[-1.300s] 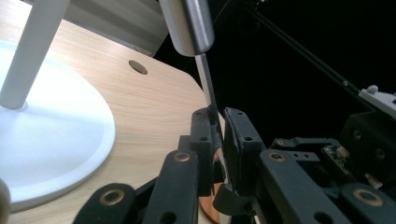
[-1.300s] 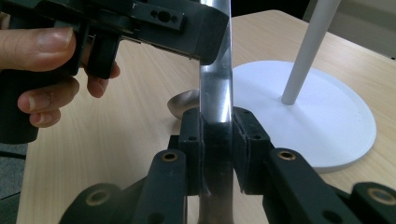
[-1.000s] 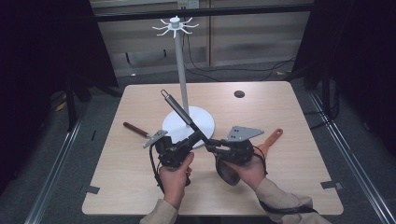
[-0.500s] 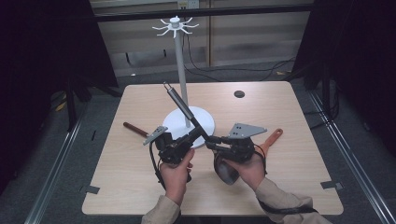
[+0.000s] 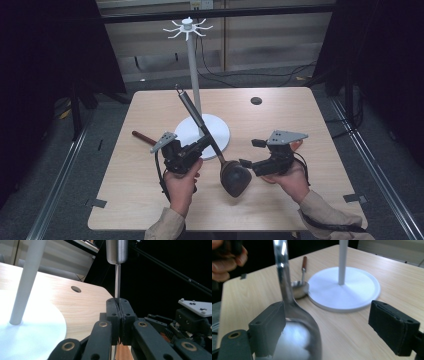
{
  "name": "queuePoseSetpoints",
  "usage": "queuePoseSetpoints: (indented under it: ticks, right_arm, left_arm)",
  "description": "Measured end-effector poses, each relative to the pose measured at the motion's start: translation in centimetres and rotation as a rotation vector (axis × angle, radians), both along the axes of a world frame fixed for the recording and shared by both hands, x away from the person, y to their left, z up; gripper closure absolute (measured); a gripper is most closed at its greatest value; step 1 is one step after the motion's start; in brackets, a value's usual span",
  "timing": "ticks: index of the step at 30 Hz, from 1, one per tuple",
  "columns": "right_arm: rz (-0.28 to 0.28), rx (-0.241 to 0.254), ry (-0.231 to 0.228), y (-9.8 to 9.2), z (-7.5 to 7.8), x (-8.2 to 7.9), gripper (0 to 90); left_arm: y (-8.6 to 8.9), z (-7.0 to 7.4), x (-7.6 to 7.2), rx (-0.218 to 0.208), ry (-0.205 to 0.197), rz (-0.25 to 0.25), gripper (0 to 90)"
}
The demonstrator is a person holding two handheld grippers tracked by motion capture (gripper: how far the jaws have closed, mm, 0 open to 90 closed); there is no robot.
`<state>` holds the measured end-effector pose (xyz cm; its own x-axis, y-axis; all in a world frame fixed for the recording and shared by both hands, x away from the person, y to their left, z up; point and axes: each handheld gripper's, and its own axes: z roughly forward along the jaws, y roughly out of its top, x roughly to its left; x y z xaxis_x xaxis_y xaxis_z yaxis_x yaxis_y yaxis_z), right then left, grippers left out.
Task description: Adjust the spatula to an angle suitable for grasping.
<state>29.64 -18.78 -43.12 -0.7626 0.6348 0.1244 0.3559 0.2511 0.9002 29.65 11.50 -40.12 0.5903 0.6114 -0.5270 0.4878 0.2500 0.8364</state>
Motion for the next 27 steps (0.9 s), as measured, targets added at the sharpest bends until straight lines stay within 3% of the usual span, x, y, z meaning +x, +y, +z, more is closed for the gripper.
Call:
queuePoseSetpoints:
  ticks: [6, 13, 18, 23, 27]
  right_arm:
    - [-0.032, 0.006, -0.003, -1.3, 0.0, 0.1, 7.8]
    - [-0.016, -0.011, 0.023, -1.4, -0.5, 0.2, 5.7]
    - [-0.017, -0.025, 0.030, -1.6, -0.7, 0.2, 4.8]
    - [-0.034, 0.006, 0.031, -2.3, -0.5, 0.4, 4.4]
    - [-0.043, -0.003, 0.037, -2.7, -0.4, 0.4, 4.0]
  left_arm:
    - [0.4, 0.7, 0.3, 0.035, -0.041, -0.017, 88.8]
    - [0.6, 1.8, 1.0, 0.086, -0.100, -0.043, 88.7]
    - [0.5, 2.3, 1.3, 0.074, -0.120, -0.026, 88.7]
    - [0.5, 2.6, 1.6, 0.064, -0.133, -0.023, 88.7]
    - [0.4, 2.8, 1.8, 0.069, -0.137, -0.037, 88.7]
